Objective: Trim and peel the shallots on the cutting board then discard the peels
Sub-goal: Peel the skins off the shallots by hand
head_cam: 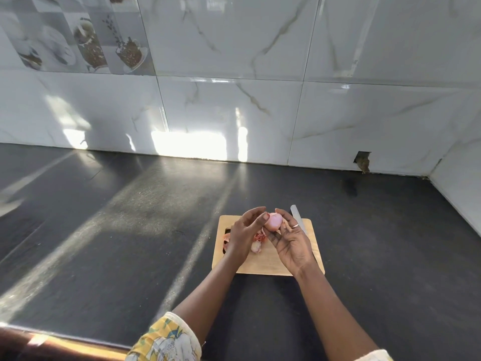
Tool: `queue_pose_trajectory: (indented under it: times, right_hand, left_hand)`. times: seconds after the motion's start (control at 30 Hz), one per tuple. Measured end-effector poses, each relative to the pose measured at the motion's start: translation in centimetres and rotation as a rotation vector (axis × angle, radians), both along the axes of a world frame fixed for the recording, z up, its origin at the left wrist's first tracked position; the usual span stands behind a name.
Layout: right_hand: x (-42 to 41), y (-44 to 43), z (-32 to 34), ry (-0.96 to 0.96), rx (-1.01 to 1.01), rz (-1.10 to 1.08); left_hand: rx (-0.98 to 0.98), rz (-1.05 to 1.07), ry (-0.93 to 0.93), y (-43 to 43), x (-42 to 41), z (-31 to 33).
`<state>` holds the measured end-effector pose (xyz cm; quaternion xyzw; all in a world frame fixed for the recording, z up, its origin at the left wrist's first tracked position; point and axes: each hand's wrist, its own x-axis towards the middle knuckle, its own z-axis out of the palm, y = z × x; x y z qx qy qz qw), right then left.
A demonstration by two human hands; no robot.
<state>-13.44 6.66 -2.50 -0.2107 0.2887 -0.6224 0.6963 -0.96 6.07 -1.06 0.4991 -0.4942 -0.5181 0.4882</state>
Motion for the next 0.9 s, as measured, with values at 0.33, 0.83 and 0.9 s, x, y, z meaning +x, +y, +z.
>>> queue_pose_trajectory:
  times: [0.33,0.83,0.9]
  right_hand:
    - [-0.3,0.1,0.0,0.001,0.014,0.012]
    - [-0.3,-0.5,-0.9,0.057,0.012,0.142]
    - [-0.2,-0.4,-0.7,0.08,0.033,0.134]
  left_hand:
    - [-0.1,0.14,-0.091,-0.5,-0.2,-0.8]
    - [0.042,0.217,-0.292,-1.5,-0.1,-1.8]
    - [0.038,0.206,-0.319,-1.5,-0.2,-1.8]
